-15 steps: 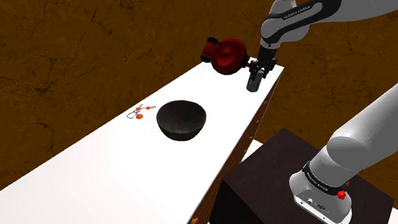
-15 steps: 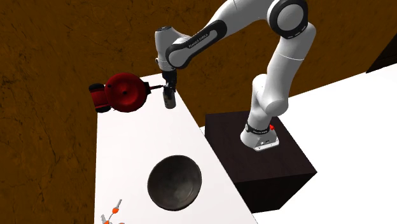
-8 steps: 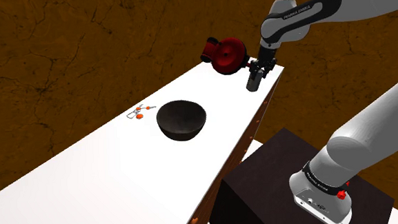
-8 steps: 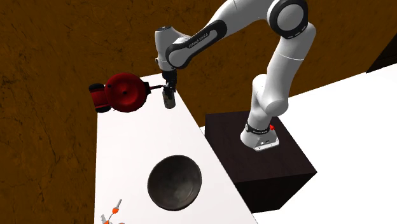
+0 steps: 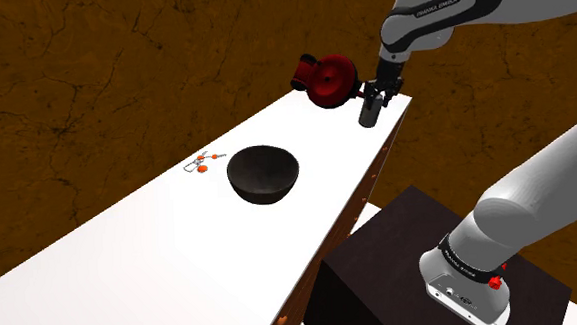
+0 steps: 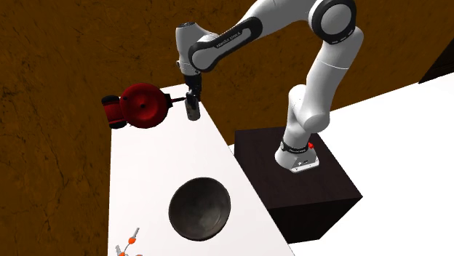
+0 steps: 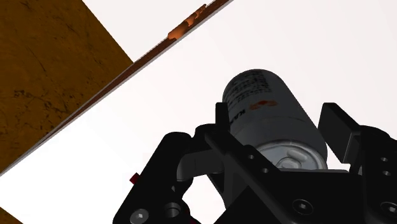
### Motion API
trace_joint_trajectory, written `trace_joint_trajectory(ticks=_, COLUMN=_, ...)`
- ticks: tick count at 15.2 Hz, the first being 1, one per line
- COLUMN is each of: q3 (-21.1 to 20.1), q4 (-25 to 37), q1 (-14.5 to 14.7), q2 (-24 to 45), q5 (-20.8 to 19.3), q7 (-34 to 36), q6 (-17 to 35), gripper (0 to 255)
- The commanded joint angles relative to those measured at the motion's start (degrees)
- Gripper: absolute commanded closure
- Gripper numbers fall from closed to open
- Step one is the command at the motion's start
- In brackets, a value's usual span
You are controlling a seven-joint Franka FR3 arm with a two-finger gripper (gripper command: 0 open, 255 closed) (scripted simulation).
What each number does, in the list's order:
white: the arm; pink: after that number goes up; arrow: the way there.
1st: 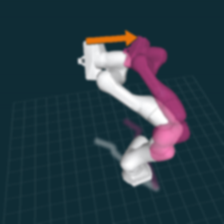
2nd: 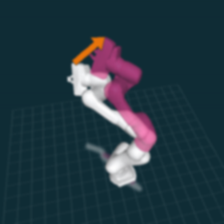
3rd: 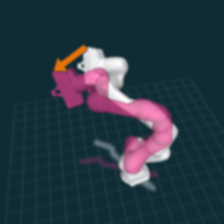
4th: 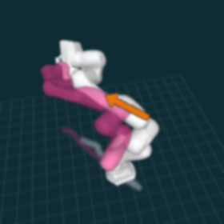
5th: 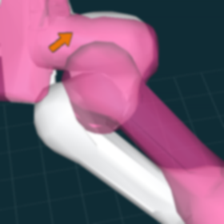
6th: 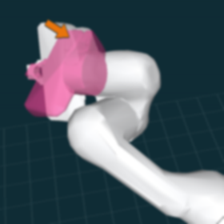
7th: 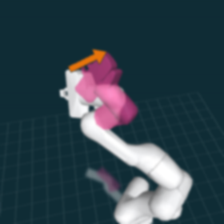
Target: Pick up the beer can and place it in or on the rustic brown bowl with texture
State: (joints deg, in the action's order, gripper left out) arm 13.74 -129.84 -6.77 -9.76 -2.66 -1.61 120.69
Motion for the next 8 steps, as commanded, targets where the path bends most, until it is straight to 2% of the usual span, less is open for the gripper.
trace_joint_trajectory(ticks=1, q3=0.0, q4=0.94, q1=-0.05, q2=-0.61, q5=-0.11, q7=-0.03, q6=-1.53, gripper=255)
trace_joint_trajectory(ticks=8, q3=-0.28, q4=4.82, q1=-0.01, q2=-2.24, q5=-0.34, q7=0.2, q6=-7.02, gripper=255)
